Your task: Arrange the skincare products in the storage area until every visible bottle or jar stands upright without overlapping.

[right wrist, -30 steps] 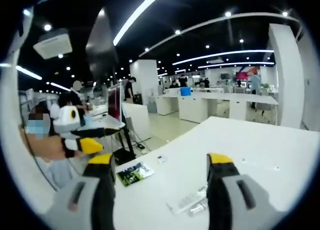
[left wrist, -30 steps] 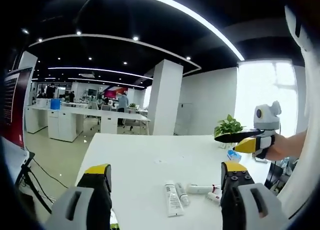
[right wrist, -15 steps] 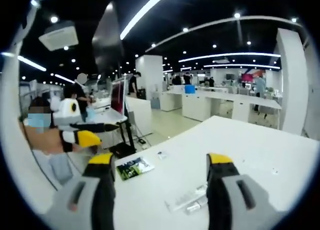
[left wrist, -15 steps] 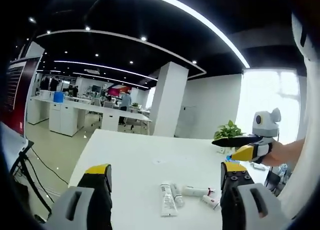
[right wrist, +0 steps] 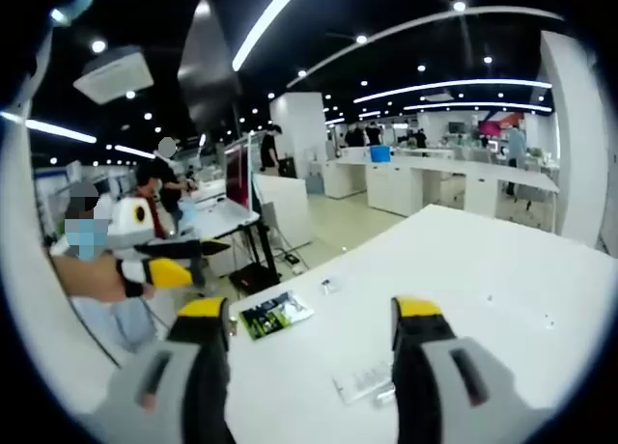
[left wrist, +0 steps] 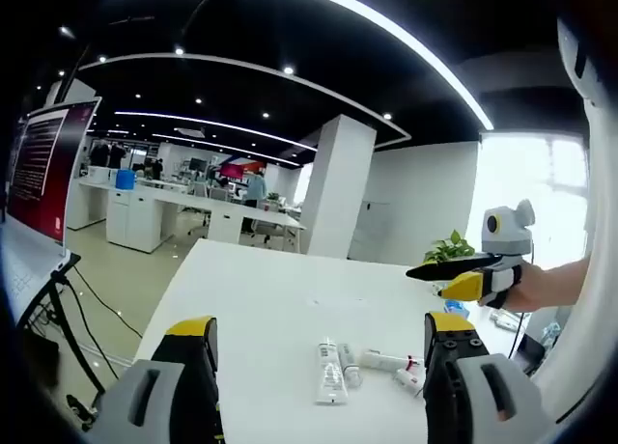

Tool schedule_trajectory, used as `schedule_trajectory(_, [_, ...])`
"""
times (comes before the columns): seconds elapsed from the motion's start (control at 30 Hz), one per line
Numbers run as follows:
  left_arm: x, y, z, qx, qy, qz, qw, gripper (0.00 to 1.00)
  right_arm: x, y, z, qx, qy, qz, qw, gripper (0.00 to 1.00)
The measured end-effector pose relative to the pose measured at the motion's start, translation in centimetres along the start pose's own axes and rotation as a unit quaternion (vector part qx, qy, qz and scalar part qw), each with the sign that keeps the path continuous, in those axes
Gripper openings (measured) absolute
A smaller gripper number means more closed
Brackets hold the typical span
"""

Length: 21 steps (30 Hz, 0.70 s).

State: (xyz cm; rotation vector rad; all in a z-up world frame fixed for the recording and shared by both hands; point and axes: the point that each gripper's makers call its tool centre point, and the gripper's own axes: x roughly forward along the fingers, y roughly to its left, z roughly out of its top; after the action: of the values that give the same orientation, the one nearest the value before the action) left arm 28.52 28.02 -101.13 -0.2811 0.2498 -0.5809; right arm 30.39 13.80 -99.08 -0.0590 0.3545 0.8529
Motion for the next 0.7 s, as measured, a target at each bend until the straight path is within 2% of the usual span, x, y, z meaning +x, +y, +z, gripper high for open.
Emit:
schedule_trajectory(0.1, [-0.3, -0.7, 0.5, 0.002, 0.007, -0.011, 0.9999, 0.9, 0.4, -0.3, -0.6, -0.061, 0.024, 0.004, 0.9979, 0.76])
schedule_trajectory(0.13, [-0.4, -1.3, 0.8, 0.023, 0.006, -0.025, 0.9994, 0.9, 0.6, -0.4, -0.9, -0.063, 0.028, 0.004, 0.9976, 0.76])
schedule_trajectory(0.17, [-0.4, -1.5, 0.6, 0.03, 0.017, -0.028, 0.999, 0.9, 0.8, -0.4, -1.2, -0.056, 0.033, 0.005, 0.9978, 0.75])
schedule_trajectory(0.23, [-0.4, -1.5, 0.6, 0.033, 0.02, -0.029, 0.9988, 0.9, 1.2, -0.5, -1.8, -0.055, 0.045, 0.012, 0.9974, 0.75])
schedule_trajectory(0.37, [-0.6, -0.8, 0.7, 0.023, 0.012, -0.018, 0.9995, 0.9, 2.1, -1.7, -4.1, -0.122, 0.106, 0.023, 0.9866, 0.69])
schedule_trajectory(0.4, [-0.8, -0.2, 0.7, -0.004, 0.007, -0.004, 1.0, 0.9, 2.8, -2.4, -4.8, -0.15, 0.124, 0.027, 0.9805, 0.68])
schedule_trajectory(0.47, [-1.2, -0.1, 0.9, -0.009, -0.003, -0.005, 0.9999, 0.9, 4.3, -3.4, -6.2, -0.205, 0.163, 0.051, 0.9639, 0.66])
schedule_trajectory(0.53, [-1.7, 0.5, 0.5, -0.004, 0.004, 0.006, 1.0, 0.91, 5.2, -4.0, -6.9, -0.235, 0.178, 0.061, 0.9536, 0.65])
schedule_trajectory(0.57, [-2.1, 1.3, 0.5, -0.01, -0.005, 0.025, 0.9996, 0.91, 6.2, -4.5, -7.7, -0.264, 0.185, 0.08, 0.9432, 0.64])
schedule_trajectory(0.6, [-2.3, 1.7, 0.6, -0.024, -0.02, 0.033, 0.999, 0.9, 6.6, -5.1, -8.5, -0.277, 0.203, 0.089, 0.9351, 0.61])
schedule_trajectory(0.63, [-2.4, 1.8, 0.1, -0.046, -0.022, 0.03, 0.9983, 0.9, 6.7, -5.3, -9.1, -0.283, 0.216, 0.095, 0.9297, 0.61])
schedule_trajectory(0.67, [-2.4, 1.9, -0.3, -0.068, -0.024, 0.027, 0.997, 0.9, 7.3, -7.2, -11.2, -0.332, 0.268, 0.108, 0.8978, 0.61])
schedule_trajectory(0.7, [-2.4, 2.0, -0.6, -0.062, -0.017, 0.024, 0.9976, 0.9, 7.8, -7.9, -12.3, -0.364, 0.291, 0.127, 0.8756, 0.62])
